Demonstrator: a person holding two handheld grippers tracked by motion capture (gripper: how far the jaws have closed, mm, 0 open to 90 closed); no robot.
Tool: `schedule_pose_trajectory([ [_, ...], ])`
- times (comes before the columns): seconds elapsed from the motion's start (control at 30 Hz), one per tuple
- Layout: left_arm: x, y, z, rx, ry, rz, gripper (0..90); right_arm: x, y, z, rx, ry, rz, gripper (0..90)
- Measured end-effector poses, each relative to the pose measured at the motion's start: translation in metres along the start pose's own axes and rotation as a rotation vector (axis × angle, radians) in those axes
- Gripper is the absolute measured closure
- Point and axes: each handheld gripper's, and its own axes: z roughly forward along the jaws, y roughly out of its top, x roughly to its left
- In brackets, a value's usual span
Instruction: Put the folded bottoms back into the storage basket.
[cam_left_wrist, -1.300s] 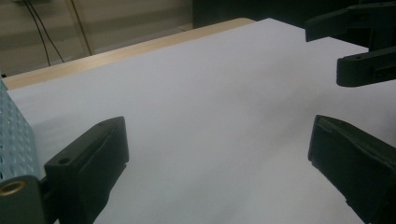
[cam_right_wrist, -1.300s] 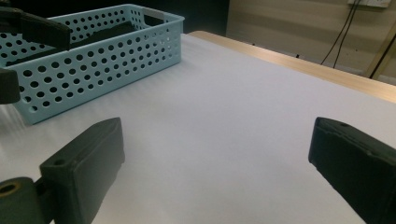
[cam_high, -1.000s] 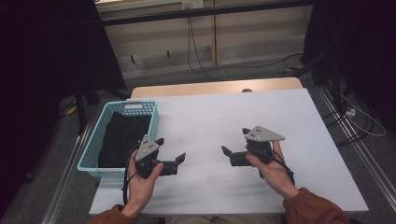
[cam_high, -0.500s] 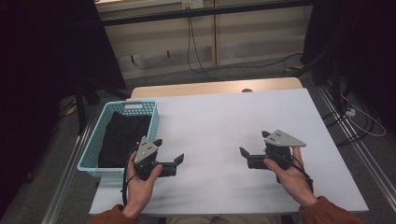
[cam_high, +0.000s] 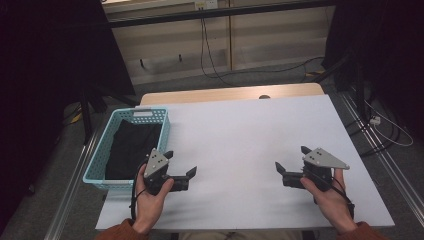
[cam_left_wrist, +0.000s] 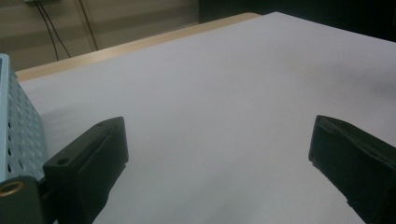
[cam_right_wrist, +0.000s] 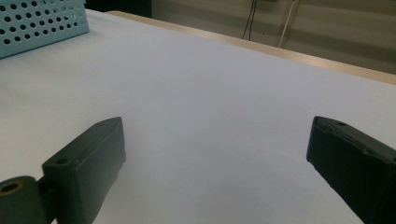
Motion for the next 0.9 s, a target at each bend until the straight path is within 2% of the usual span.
schedule_pose_trajectory([
  [0.07,-0.002,-0.001,0.0,0.0,-0.002,-0.004,4.8,-0.001,-0.006,-0.001,0.003,-0.001,0.028,5.1],
  [0.2,-0.003,-0.004,-0.001,0.0,0.01,-0.018,4.7,-0.002,-0.011,-0.006,0.007,-0.009,0.026,4.9],
  [0.4,-0.006,-0.01,-0.004,0.0,0.025,-0.009,4.8,-0.008,-0.018,-0.019,-0.012,-0.033,0.059,4.6],
  [0.5,-0.006,-0.013,-0.003,0.012,0.018,-0.019,4.7,-0.008,-0.021,-0.022,-0.02,-0.034,0.075,4.6],
  [0.53,-0.007,-0.014,-0.003,0.011,0.016,-0.024,4.7,-0.007,-0.021,-0.022,-0.024,-0.033,0.076,4.6],
  [0.6,-0.007,-0.014,-0.001,0.013,0.012,-0.02,4.7,-0.005,-0.02,-0.021,-0.038,-0.06,0.049,4.8],
  [0.7,-0.007,-0.013,0.0,0.011,0.007,-0.016,4.7,-0.003,-0.019,-0.018,-0.039,-0.029,0.053,4.7],
  [0.9,-0.006,-0.014,0.002,0.019,-0.011,-0.016,4.7,-0.006,-0.019,-0.012,-0.02,-0.03,0.055,4.2],
])
